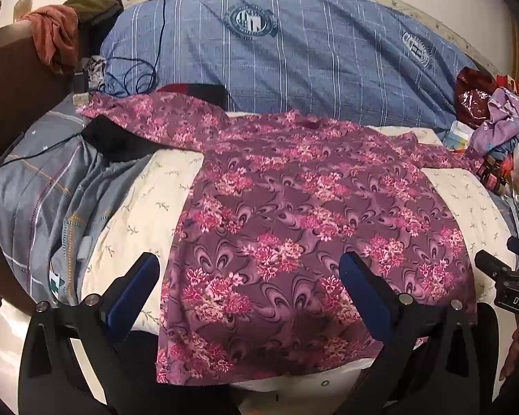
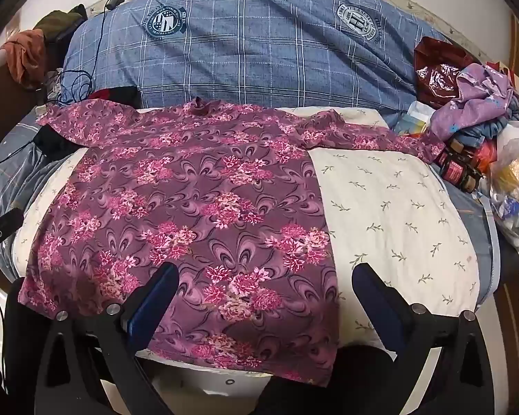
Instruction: Fold small clothes
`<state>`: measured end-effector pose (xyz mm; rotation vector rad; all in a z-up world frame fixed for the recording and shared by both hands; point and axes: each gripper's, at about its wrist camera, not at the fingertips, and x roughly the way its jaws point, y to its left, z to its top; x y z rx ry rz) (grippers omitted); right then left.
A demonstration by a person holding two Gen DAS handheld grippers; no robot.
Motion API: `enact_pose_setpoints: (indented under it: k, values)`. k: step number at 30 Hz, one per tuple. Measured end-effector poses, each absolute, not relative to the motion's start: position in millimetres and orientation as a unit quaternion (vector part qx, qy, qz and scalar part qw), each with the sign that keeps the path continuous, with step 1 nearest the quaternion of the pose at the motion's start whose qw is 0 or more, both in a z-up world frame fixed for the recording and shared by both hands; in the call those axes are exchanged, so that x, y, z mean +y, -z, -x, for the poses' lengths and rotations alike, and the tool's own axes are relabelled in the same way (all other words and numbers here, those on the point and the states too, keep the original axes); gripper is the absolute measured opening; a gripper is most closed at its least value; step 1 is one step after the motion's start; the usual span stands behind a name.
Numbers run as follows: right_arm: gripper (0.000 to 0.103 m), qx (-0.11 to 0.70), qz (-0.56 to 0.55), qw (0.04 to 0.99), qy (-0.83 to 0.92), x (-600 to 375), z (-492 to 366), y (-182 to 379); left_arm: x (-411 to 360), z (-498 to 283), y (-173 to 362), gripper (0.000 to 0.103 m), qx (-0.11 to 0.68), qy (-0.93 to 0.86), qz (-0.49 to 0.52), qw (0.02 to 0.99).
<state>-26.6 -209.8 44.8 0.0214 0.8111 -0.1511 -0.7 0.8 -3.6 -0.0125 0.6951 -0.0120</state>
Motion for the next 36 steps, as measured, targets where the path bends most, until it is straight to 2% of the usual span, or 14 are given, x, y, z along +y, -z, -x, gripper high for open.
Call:
enact_pose_setpoints:
  k: [8,36]
  values:
    - [0.101,0.415,-0.015,0.906,0.082,-215,18,-34,10,-10,21,0.103,0.365,-0.011,-0.002,0.931]
    - [0.101,0.376,-0.043,0.921,0.087,-242,28,-45,19,-11,28,0.103,0.366,-0.022,-0.001,0.930]
